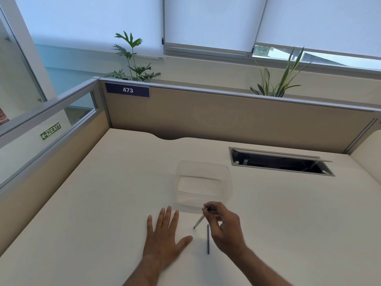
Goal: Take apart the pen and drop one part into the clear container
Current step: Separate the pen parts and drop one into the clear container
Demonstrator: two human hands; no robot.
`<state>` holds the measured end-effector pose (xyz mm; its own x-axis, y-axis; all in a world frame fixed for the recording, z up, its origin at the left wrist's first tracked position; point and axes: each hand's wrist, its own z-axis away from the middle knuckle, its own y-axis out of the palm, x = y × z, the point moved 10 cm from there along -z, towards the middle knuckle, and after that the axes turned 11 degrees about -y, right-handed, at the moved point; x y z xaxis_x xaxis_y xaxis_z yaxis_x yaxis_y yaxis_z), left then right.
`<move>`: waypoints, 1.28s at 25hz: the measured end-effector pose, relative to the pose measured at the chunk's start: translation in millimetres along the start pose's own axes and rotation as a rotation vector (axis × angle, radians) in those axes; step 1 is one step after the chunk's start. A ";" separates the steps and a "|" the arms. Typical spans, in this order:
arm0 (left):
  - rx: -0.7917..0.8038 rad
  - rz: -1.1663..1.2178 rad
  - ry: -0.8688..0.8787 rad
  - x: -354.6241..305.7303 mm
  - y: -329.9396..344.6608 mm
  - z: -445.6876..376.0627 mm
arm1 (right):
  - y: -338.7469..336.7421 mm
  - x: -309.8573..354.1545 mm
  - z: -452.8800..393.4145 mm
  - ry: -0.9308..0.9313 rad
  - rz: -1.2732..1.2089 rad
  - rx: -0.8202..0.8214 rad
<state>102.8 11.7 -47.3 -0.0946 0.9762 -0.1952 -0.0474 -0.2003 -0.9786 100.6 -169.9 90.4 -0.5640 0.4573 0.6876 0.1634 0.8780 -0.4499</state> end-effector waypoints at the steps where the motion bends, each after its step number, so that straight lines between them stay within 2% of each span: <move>1: 0.010 0.004 -0.006 0.1 0.4 -0.7 | -1.9 1.7 -0.7 -0.010 -0.002 -0.014; 7: 0.013 0.118 -0.072 2.1 -1.9 -10.6 | -12.0 14.3 -13.9 -0.051 -0.028 -0.067; 15: -0.129 0.615 -0.095 -25.9 -36.9 -11.9 | -19.4 24.6 -23.5 -0.080 -0.070 -0.096; 23: -0.103 0.748 -0.135 -25.1 -43.5 -12.0 | -38.8 24.0 -27.0 -0.044 -0.091 -0.215; 27: -0.016 0.986 -0.199 -24.4 -42.1 -10.0 | -49.9 -4.6 -14.3 0.123 -0.154 -0.329; 32: 0.292 1.493 -0.328 -48.6 -40.8 -5.4 | -45.2 -54.2 20.9 0.439 -0.421 -0.473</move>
<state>114.8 -27.1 1.8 -0.4344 -0.1685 -0.8848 0.1034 -0.9852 0.1369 106.8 -237.3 61.6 -0.2987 -0.0012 0.9543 0.3909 0.9121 0.1235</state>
